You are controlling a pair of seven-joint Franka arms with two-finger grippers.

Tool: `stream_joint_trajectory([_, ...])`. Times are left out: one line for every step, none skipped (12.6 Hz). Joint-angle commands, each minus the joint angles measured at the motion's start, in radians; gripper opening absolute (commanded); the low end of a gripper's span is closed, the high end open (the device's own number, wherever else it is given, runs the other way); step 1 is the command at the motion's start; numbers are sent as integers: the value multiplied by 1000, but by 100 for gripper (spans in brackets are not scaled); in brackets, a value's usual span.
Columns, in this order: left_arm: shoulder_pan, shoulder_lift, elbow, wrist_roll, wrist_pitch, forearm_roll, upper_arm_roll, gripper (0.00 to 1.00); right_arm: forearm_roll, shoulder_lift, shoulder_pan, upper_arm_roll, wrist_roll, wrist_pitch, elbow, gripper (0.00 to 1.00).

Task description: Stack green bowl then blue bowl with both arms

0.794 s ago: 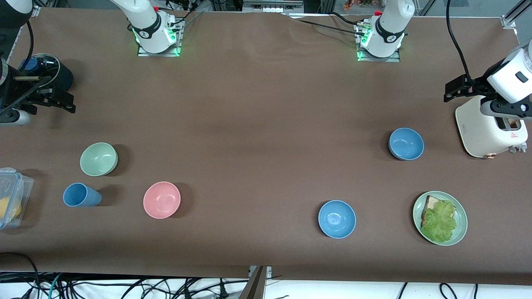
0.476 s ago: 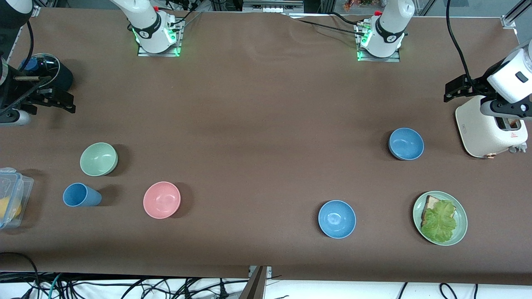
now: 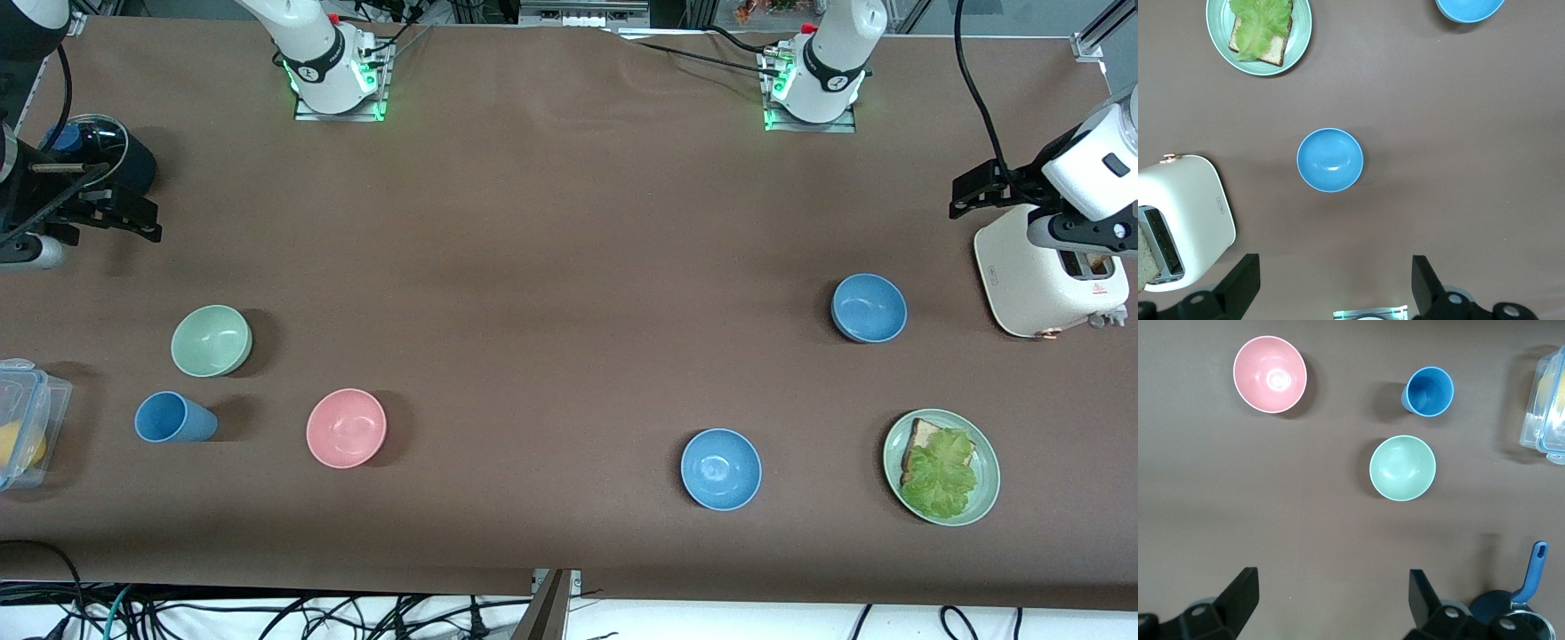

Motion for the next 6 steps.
stream_joint_trajectory([3,4,19,6,-19,-10,0,100,6,0,-11,9,4,2,6,99])
stream_joint_trajectory([3,4,19,6,-19,-10,0,100,6,0,-9,9,6,2,6,99])
stream_joint_trajectory([3,4,19,6,-19,-10,0,100,6,0,-11,9,4,2,6,99])
stream_joint_trajectory([3,4,19,6,-19,-10,0,100,6,0,-9,9,6,2,6,99])
stream_joint_trajectory([3,4,19,6,-19,-9,0,100,6,0,-9,9,6,2,6,99])
stream_joint_trajectory([3,4,19,6,-19,-10,0,100,6,0,-9,10,12,0,6,99])
